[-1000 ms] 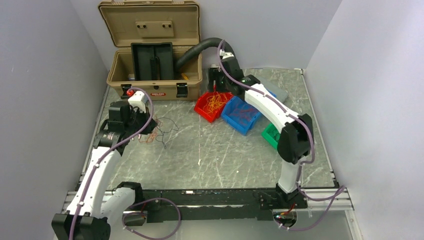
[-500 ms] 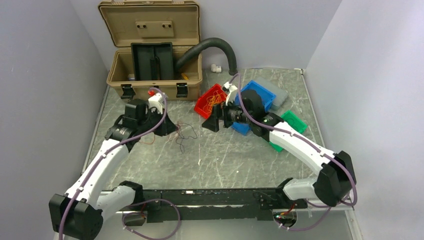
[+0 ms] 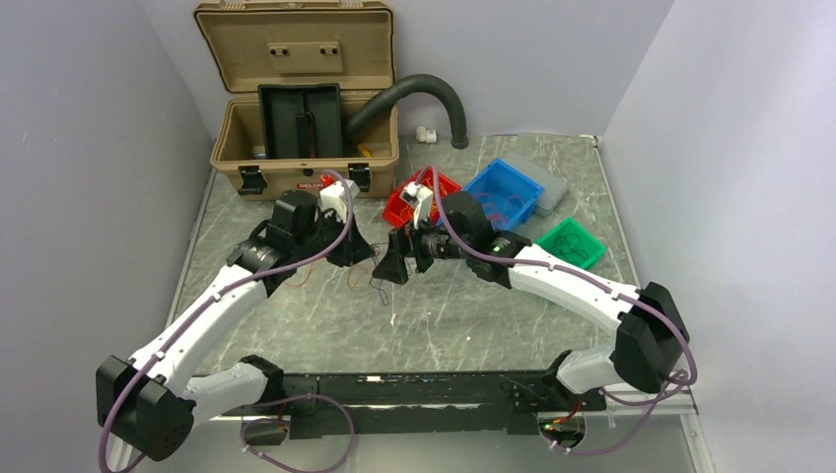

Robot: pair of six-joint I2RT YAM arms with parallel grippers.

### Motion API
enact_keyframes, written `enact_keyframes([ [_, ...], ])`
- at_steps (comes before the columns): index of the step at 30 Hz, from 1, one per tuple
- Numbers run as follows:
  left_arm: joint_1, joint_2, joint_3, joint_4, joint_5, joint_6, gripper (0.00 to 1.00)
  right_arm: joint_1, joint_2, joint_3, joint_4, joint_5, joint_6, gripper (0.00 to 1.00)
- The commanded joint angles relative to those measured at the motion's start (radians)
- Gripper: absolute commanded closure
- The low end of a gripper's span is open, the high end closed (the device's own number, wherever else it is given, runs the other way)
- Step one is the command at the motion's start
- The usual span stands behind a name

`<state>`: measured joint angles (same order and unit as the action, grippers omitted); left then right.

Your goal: Untangle the cables

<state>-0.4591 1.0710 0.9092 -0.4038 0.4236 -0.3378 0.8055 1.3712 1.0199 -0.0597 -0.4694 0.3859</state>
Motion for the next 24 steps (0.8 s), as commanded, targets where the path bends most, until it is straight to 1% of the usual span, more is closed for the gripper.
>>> enact_keyframes([
  [1, -0.025, 0.006, 0.047, 0.051, -0.030, -0.019, 1.00, 0.039, 0.029, 0.054, -0.018, 0.038, -0.015, 0.01],
  [5, -0.045, 0.007, 0.039, 0.068, -0.033, -0.029, 1.00, 0.066, 0.045, 0.042, -0.021, 0.039, -0.014, 0.05],
  [8, -0.058, 0.007, 0.029, 0.075, -0.032, -0.030, 1.00, 0.081, 0.052, 0.032, -0.015, 0.034, -0.004, 0.30],
  [10, -0.060, 0.002, 0.014, 0.094, -0.023, -0.036, 0.99, 0.090, 0.055, 0.021, -0.005, 0.029, 0.006, 0.56],
  [11, -0.061, -0.001, 0.006, 0.104, -0.013, -0.040, 0.98, 0.091, 0.053, 0.015, -0.002, 0.044, 0.012, 0.70],
  [12, -0.061, -0.003, 0.002, 0.111, -0.004, -0.042, 0.94, 0.093, 0.048, 0.008, -0.006, 0.071, 0.019, 0.87],
  [13, -0.060, -0.007, 0.001, 0.111, -0.005, -0.047, 0.85, 0.093, 0.037, 0.003, -0.013, 0.103, 0.028, 1.00],
  [14, -0.060, -0.012, 0.000, 0.099, -0.020, -0.053, 0.70, 0.092, 0.022, -0.006, -0.017, 0.133, 0.033, 1.00],
  [16, -0.061, -0.037, -0.006, 0.073, -0.083, -0.063, 0.43, 0.092, -0.024, -0.032, -0.024, 0.199, 0.046, 1.00],
  [17, -0.060, -0.056, -0.016, 0.064, -0.119, -0.070, 0.32, 0.091, -0.048, -0.044, -0.034, 0.228, 0.051, 1.00],
  [18, -0.059, -0.079, -0.031, 0.063, -0.162, -0.075, 0.25, 0.089, -0.070, -0.056, -0.052, 0.251, 0.055, 1.00],
  [20, -0.057, -0.116, -0.067, 0.069, -0.211, -0.076, 0.19, 0.085, -0.099, -0.064, -0.103, 0.277, 0.052, 1.00],
  [24, -0.054, -0.093, -0.092, 0.046, -0.256, -0.073, 0.16, 0.082, -0.160, -0.086, -0.187, 0.312, 0.051, 1.00],
])
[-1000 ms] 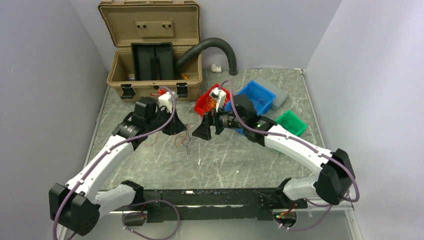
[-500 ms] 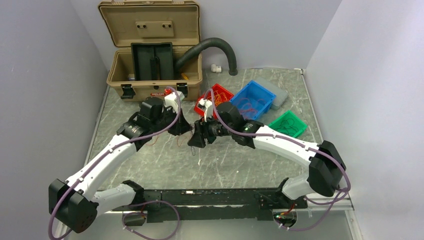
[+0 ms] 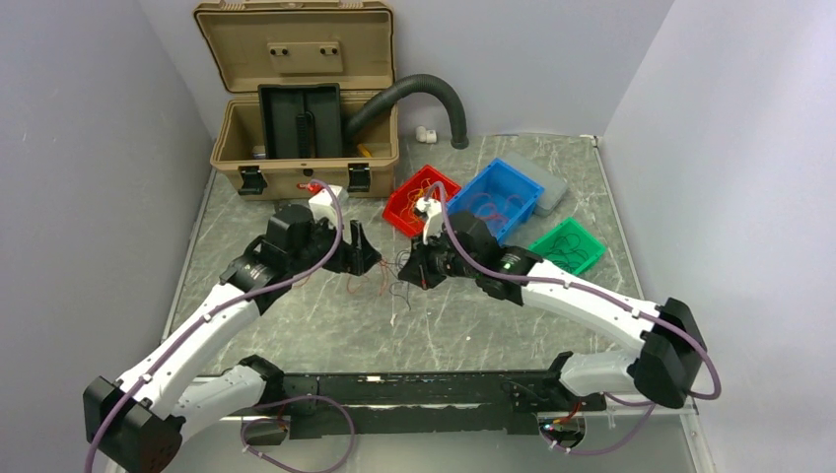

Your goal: Untangle the cables

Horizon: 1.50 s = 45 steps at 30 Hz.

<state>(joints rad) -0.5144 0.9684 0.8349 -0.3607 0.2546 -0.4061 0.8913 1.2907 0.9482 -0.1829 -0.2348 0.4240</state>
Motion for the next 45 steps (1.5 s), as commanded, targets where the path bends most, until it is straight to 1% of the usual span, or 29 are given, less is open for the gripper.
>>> enact_keyframes([
  [1, 0.001, 0.024, -0.024, 0.000, -0.090, -0.005, 0.16, -0.003, -0.096, -0.022, -0.071, 0.080, 0.013, 1.00],
  [3, 0.002, 0.050, -0.044, 0.007, -0.108, -0.016, 0.17, -0.003, -0.131, -0.029, -0.090, 0.087, 0.020, 1.00],
  [6, 0.001, 0.078, -0.086, 0.046, -0.126, -0.032, 0.16, -0.002, -0.170, -0.016, -0.131, 0.093, 0.021, 1.00],
  [10, 0.001, 0.129, -0.108, 0.103, -0.104, -0.029, 0.15, -0.003, -0.205, 0.003, -0.175, 0.095, 0.012, 1.00],
  [14, -0.006, 0.197, -0.101, 0.148, -0.065, 0.031, 0.19, -0.004, -0.219, 0.023, -0.200, 0.082, 0.010, 1.00],
  [16, -0.013, 0.218, -0.117, 0.202, -0.032, 0.083, 0.21, -0.005, -0.224, 0.042, -0.211, 0.067, 0.014, 1.00],
  [23, -0.065, 0.127, -0.271, 0.492, 0.027, 0.180, 0.18, -0.009, -0.236, 0.114, -0.269, 0.073, 0.015, 1.00],
  [29, -0.077, 0.065, -0.374, 0.628, 0.069, 0.223, 0.17, -0.014, -0.229, 0.161, -0.277, 0.042, 0.006, 1.00],
  [34, -0.083, 0.078, -0.397, 0.686, 0.056, 0.267, 0.20, -0.017, -0.221, 0.196, -0.274, -0.001, 0.013, 1.00],
  [38, -0.085, 0.110, -0.381, 0.735, 0.053, 0.270, 0.28, -0.020, -0.211, 0.225, -0.287, -0.026, 0.020, 1.00],
  [42, -0.088, 0.149, -0.364, 0.779, 0.081, 0.259, 0.32, -0.023, -0.213, 0.239, -0.291, -0.028, 0.029, 1.00],
  [44, -0.094, 0.167, -0.356, 0.794, 0.115, 0.262, 0.32, -0.023, -0.219, 0.244, -0.293, -0.028, 0.035, 1.00],
  [45, -0.100, 0.177, -0.352, 0.801, 0.134, 0.269, 0.36, -0.024, -0.221, 0.247, -0.294, -0.029, 0.037, 1.00],
])
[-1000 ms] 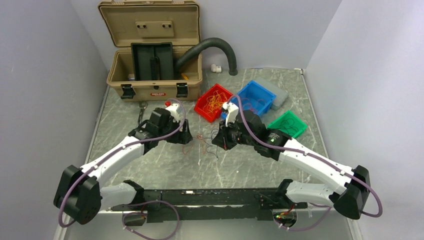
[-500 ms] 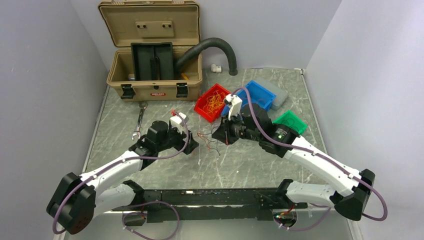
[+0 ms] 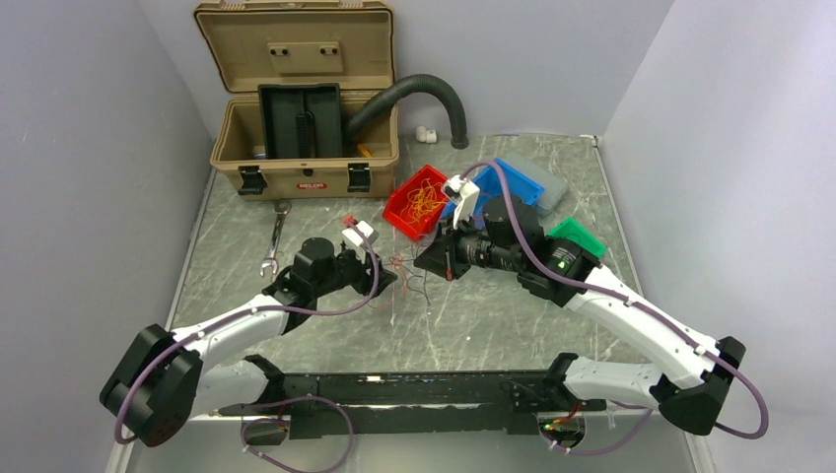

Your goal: Untangle the cables

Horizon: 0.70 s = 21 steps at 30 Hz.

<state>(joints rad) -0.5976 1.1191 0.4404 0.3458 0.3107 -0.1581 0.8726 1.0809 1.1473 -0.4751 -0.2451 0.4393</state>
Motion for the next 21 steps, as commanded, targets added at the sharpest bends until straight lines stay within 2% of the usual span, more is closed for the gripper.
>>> enact_keyframes([
  [1, -0.024, 0.035, 0.047, 0.096, 0.088, 0.026, 0.43, -0.005, -0.012, 0.051, -0.003, -0.019, 0.025, 1.00],
  [4, -0.040, 0.048, 0.059, 0.087, 0.077, 0.023, 0.93, -0.006, -0.020, 0.063, -0.019, 0.003, 0.024, 1.00],
  [5, -0.039, 0.042, 0.056, 0.088, 0.058, 0.013, 1.00, -0.005, -0.023, 0.065, -0.029, 0.025, 0.022, 1.00],
  [9, -0.039, 0.000, 0.008, 0.085, -0.075, -0.049, 1.00, -0.007, -0.049, 0.075, -0.120, 0.230, 0.005, 1.00],
  [13, -0.009, -0.070, -0.033, 0.008, -0.257, -0.131, 1.00, -0.020, -0.035, 0.105, -0.295, 0.590, 0.033, 1.00],
  [16, 0.064, -0.122, -0.037, -0.143, -0.426, -0.253, 1.00, -0.096, -0.015, 0.114, -0.464, 0.878, 0.155, 1.00],
  [18, 0.136, -0.153, -0.033, -0.249, -0.477, -0.323, 1.00, -0.194, -0.035, 0.086, -0.500, 0.937, 0.207, 1.00],
  [21, 0.218, -0.194, -0.039, -0.328, -0.476, -0.368, 1.00, -0.329, -0.112, 0.010, -0.454, 0.919, 0.222, 1.00],
])
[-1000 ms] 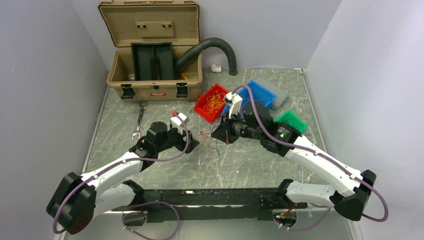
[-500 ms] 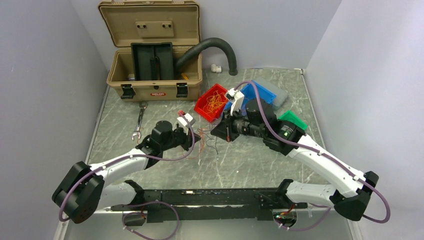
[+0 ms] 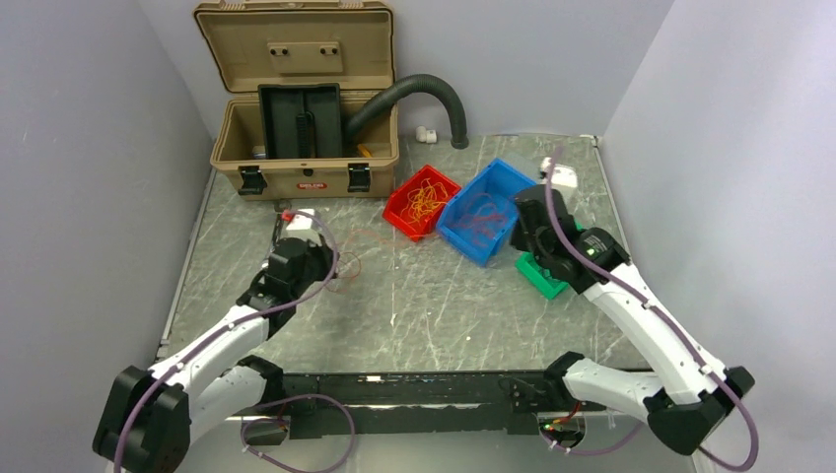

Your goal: Untangle the cables

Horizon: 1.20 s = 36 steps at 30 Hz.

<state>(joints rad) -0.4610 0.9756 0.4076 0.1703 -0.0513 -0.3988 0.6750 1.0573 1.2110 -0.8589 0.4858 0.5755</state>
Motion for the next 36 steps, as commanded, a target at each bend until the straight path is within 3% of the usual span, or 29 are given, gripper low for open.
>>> enact_keyframes([
  [1, 0.097, -0.063, -0.005, -0.166, -0.119, -0.136, 1.00, -0.162, -0.110, -0.074, -0.056, 0.190, 0.090, 1.00],
  [9, 0.125, -0.130, 0.017, -0.257, -0.117, -0.120, 1.00, -0.279, -0.103, -0.077, -0.049, 0.219, 0.081, 1.00],
  [15, 0.125, -0.160, 0.042, -0.272, -0.034, -0.078, 1.00, -0.349, -0.086, -0.086, -0.008, 0.203, 0.058, 1.00],
  [22, 0.124, -0.196, 0.061, -0.269, 0.116, -0.065, 1.00, -0.487, -0.018, -0.144, 0.108, 0.054, 0.067, 1.00],
  [31, 0.122, -0.243, 0.099, -0.327, 0.168, -0.070, 1.00, -0.715, 0.130, -0.306, 0.340, -0.259, 0.096, 1.00],
  [36, 0.122, -0.271, 0.117, -0.378, 0.152, -0.076, 1.00, -0.792, 0.237, -0.321, 0.337, -0.284, 0.149, 1.00],
])
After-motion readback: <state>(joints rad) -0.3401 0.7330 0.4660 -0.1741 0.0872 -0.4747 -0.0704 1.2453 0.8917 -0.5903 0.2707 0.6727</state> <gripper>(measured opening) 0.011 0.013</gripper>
